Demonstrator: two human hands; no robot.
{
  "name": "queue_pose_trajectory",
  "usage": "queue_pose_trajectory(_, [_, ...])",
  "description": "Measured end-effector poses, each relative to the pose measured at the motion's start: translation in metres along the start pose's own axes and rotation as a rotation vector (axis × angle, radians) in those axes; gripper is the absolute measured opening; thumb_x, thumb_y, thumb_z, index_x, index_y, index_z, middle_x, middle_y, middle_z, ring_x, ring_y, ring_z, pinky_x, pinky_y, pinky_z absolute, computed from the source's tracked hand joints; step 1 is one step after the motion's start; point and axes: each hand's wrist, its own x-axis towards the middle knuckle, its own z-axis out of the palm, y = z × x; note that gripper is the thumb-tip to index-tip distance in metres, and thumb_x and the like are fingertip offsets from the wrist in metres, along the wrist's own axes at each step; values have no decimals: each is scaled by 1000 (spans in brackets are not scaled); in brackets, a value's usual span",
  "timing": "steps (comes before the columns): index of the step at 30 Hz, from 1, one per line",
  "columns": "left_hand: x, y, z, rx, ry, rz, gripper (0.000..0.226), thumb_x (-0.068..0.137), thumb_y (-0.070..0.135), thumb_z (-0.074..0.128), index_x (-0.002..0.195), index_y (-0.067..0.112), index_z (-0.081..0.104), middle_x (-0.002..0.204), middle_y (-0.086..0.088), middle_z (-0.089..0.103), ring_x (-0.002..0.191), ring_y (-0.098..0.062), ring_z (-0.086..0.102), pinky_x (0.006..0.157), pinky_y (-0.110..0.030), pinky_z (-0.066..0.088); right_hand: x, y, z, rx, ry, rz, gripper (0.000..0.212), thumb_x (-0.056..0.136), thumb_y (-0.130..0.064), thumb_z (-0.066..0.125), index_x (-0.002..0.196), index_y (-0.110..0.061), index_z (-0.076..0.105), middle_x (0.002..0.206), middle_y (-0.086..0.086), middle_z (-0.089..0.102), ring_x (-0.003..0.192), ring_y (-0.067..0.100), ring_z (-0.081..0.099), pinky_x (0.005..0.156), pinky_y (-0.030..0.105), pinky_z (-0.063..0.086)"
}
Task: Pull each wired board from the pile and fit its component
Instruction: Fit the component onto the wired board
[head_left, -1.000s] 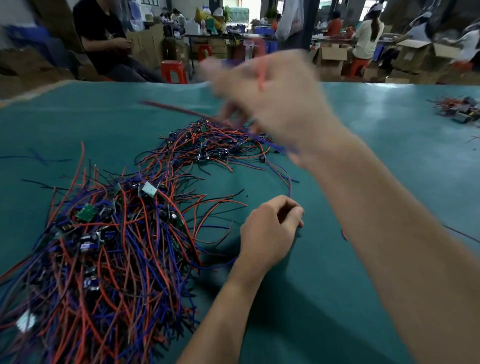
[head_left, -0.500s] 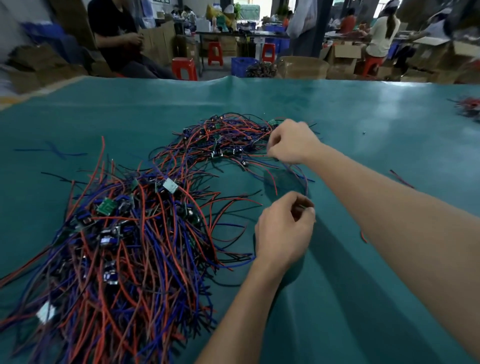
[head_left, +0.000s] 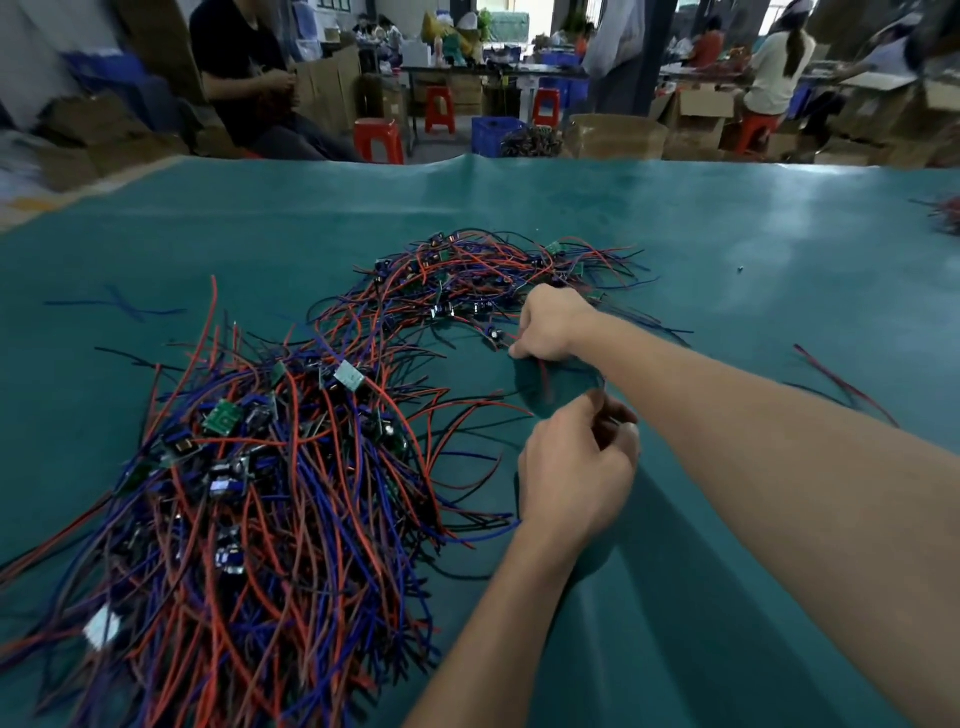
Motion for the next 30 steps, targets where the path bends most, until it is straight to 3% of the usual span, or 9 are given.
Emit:
queue_pose_trajectory(5, [0, -1, 3, 4, 1, -12, 18, 80, 40, 53, 93, 35, 64, 83, 14, 74, 92, -12, 68, 87, -40, 54, -23, 7, -26, 79, 45, -61, 9, 83, -18, 80, 76, -12, 78, 60, -1, 71, 54, 7, 65, 61, 21, 54])
queue_pose_trajectory(7, [0, -1, 3, 12, 0, -22, 18, 81, 41, 53, 93, 35, 64, 82, 16, 74, 89, -9, 68, 86, -39, 54, -37, 11, -44, 255, 62, -59, 13, 85, -19, 79, 75, -11, 77, 60, 1, 72, 49, 6, 62, 46, 17, 46])
queue_pose_trajectory(10, [0, -1, 4, 17, -2, -20, 16, 81, 40, 53, 92, 35, 64, 80, 16, 74, 86, -11, 68, 85, -38, 55, -64, 3, -77, 552, 77, -99, 13, 87, -16, 79, 81, -4, 77, 62, 4, 72, 47, 9, 57, 39, 16, 39])
queue_pose_trajectory(14, [1, -1, 4, -15, -19, -34, 15, 81, 37, 54, 89, 33, 66, 77, 16, 73, 80, -9, 68, 82, -37, 56, -89, -42, -109, 783, 32, -296, 17, 89, -14, 74, 91, 2, 74, 64, 2, 69, 51, 9, 56, 45, 19, 42])
queue_pose_trajectory(18, [0, -1, 5, -66, 11, 17, 18, 79, 35, 53, 85, 25, 67, 72, 10, 73, 74, -12, 68, 77, -37, 56, -83, -90, -111, 783, -3, -448, 33, 95, -34, 69, 87, -3, 74, 75, 6, 74, 61, 15, 63, 52, 24, 48])
queue_pose_trajectory(21, [1, -2, 5, -47, -12, -2, 19, 80, 36, 51, 86, 28, 66, 72, 14, 73, 76, -9, 68, 79, -37, 57, -49, -80, -92, 319, 214, -345, 40, 98, -41, 62, 94, -3, 76, 89, 7, 75, 70, 19, 67, 60, 28, 54])
queue_pose_trajectory(24, [1, -4, 5, -47, 11, 1, 20, 79, 37, 51, 89, 29, 67, 77, 11, 74, 83, -14, 69, 81, -39, 56, -16, -23, -48, -91, 175, -75, 33, 97, -30, 59, 116, -7, 72, 118, 17, 69, 107, 30, 66, 94, 34, 54])
queue_pose_trajectory(26, [1, -4, 5, -38, 20, 11, 21, 78, 37, 50, 89, 28, 67, 80, 9, 74, 87, -17, 69, 82, -41, 55, -11, 14, -14, -98, 79, 71, 32, 93, -28, 62, 123, -17, 70, 130, 16, 66, 120, 34, 61, 103, 40, 51])
queue_pose_trajectory(30, [2, -4, 4, -23, 36, 25, 23, 76, 35, 50, 89, 29, 67, 80, 9, 75, 87, -19, 69, 81, -41, 55, -16, 52, 14, 80, 246, 101, 30, 91, -17, 62, 114, -30, 76, 126, 12, 69, 115, 36, 63, 99, 40, 54])
